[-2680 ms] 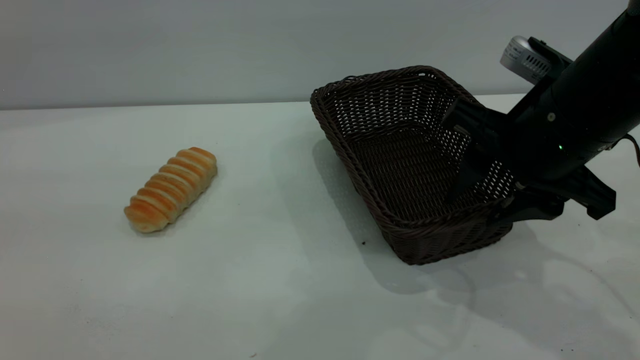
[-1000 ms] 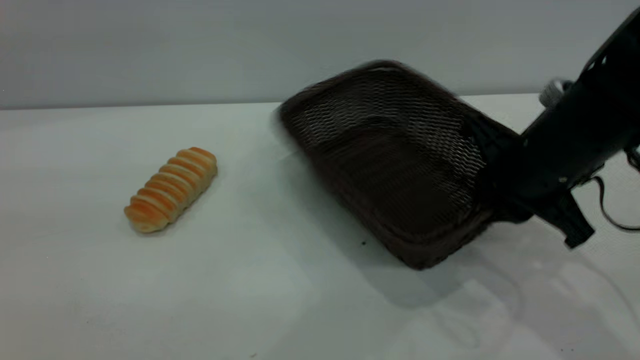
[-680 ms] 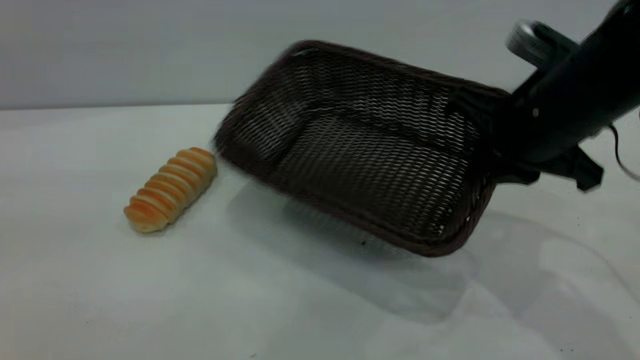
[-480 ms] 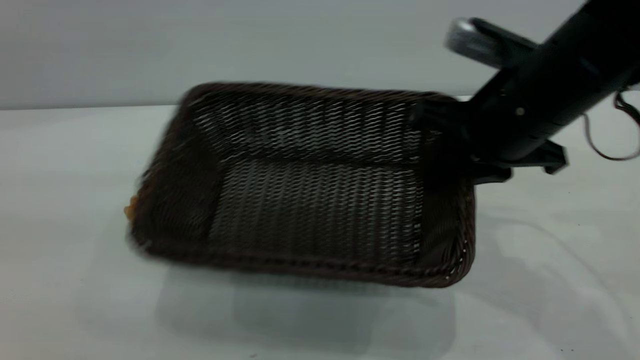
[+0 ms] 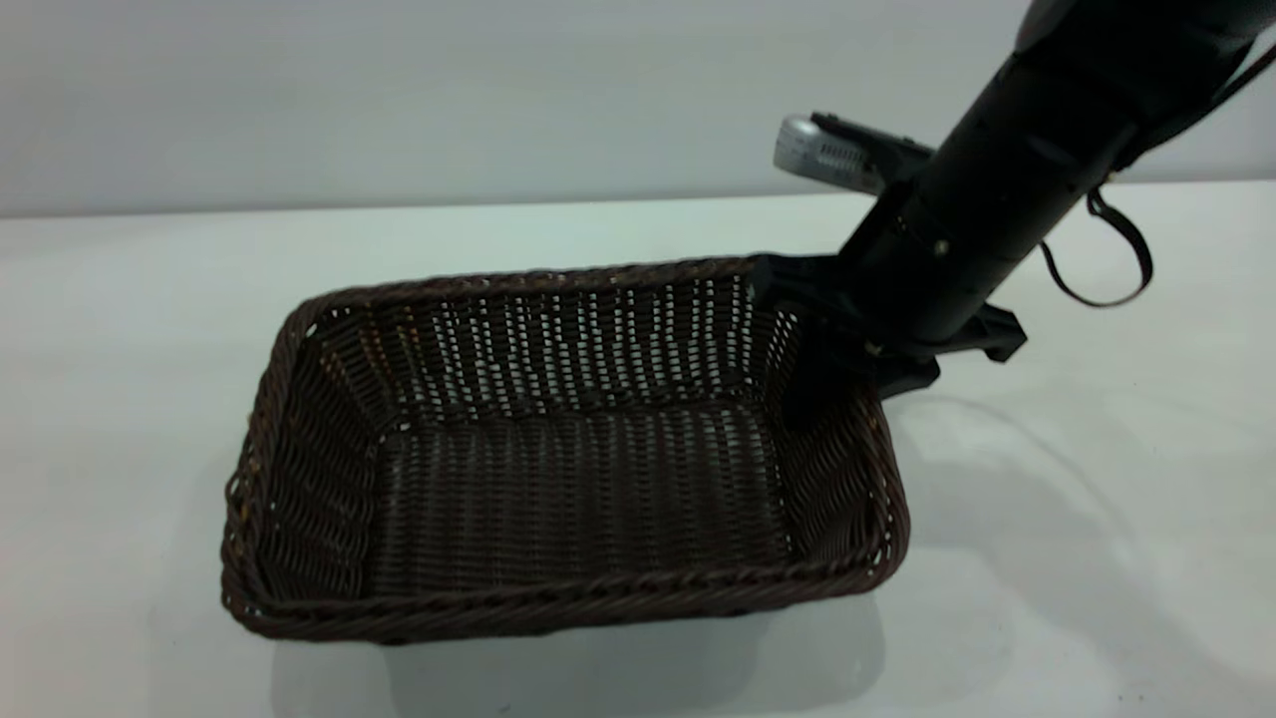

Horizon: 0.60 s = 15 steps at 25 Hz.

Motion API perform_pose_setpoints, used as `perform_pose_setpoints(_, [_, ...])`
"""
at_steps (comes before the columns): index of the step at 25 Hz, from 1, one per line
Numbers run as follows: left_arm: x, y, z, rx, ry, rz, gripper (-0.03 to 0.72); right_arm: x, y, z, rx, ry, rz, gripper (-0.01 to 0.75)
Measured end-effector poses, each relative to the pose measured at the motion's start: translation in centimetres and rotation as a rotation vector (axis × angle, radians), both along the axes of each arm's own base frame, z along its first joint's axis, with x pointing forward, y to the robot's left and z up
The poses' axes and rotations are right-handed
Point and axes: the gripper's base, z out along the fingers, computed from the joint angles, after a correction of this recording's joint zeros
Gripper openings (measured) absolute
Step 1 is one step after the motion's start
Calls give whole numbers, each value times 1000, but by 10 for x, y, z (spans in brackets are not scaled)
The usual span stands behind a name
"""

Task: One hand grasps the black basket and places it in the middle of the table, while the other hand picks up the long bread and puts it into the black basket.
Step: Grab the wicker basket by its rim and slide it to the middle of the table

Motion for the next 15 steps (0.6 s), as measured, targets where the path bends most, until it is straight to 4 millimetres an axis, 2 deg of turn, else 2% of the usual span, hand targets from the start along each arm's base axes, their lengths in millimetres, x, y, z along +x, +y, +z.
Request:
perform_pose_setpoints(3, [0,0,0,0,0,0,585,6,0,1,-23,3,-17,111])
perform_pose_setpoints(6, [0,0,0,0,0,0,585,9,-2,4,-51,-3,-29,177])
perform_pose_setpoints(12, [0,0,0,0,3,0,585,11,-14,3,-78,32,-36,438])
perform_pose_setpoints(15, [0,0,0,0,3,0,585,11,-23,5,-66,79,-51,534])
